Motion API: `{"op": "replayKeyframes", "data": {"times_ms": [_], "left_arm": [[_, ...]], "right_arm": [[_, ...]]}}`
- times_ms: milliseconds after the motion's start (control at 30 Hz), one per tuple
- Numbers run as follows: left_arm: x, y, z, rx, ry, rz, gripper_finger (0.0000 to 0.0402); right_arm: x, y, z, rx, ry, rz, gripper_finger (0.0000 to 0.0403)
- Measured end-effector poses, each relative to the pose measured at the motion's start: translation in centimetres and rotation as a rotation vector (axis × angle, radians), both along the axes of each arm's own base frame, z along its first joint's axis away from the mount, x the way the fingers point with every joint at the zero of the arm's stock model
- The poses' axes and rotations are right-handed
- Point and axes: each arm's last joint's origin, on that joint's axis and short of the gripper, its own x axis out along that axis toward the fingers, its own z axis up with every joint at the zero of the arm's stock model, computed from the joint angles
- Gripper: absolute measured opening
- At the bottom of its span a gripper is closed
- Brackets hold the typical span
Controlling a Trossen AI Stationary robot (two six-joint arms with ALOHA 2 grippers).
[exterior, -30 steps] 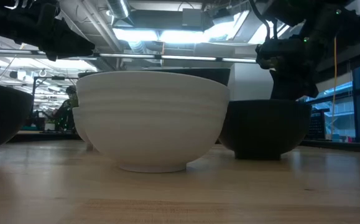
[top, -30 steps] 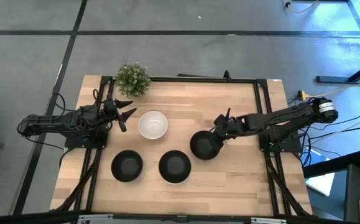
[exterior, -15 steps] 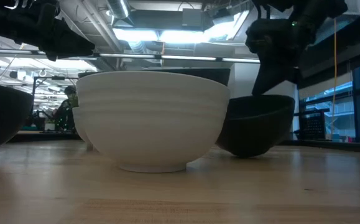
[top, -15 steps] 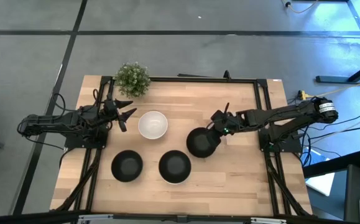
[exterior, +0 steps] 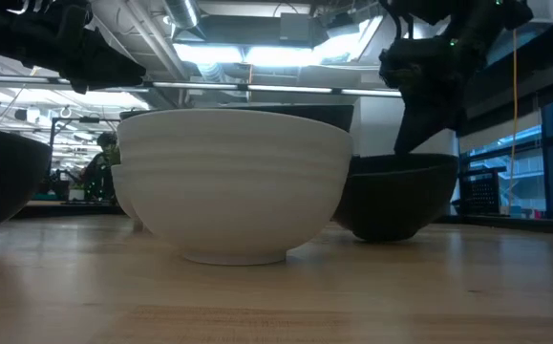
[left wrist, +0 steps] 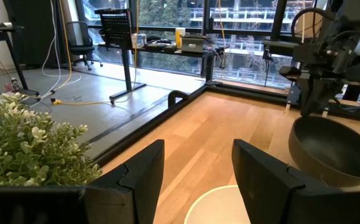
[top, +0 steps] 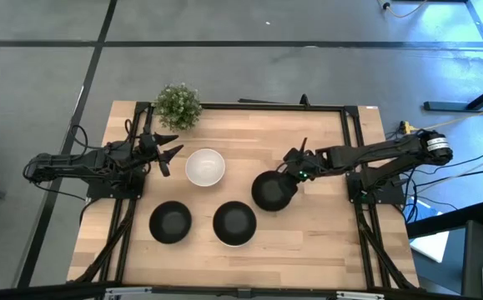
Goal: Nest bowls inside each other
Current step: Stack the top black bowl on the bottom right stacked black bowl
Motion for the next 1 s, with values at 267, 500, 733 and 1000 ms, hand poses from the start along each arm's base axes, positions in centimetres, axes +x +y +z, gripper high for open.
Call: {"op": "replayKeyframes", "data": {"times_ms": [267, 500, 733, 1000], "left_arm": [[0.0, 0.0, 0.0, 0.000, 0.000, 0.000, 0.0183], [0.0, 0.0, 0.0, 0.000, 0.000, 0.000, 0.0183], [0.0, 0.0, 0.0, 0.000, 0.000, 0.000, 0.0183], [0.0, 0.0, 0.0, 0.000, 0.000, -0.001, 0.0183]], "right_arm": [[0.6, 0.1, -1.5, 0.011, 0.069, 0.008, 0.0000], [1.0, 0.1, -1.9, 0.012, 0.062, 0.010, 0.0011], [1.2, 0.2, -1.7, 0.012, 0.042, 0.043, 0.0018], [1.2, 0.2, -1.7, 0.012, 0.041, 0.044, 0.0050]]}}
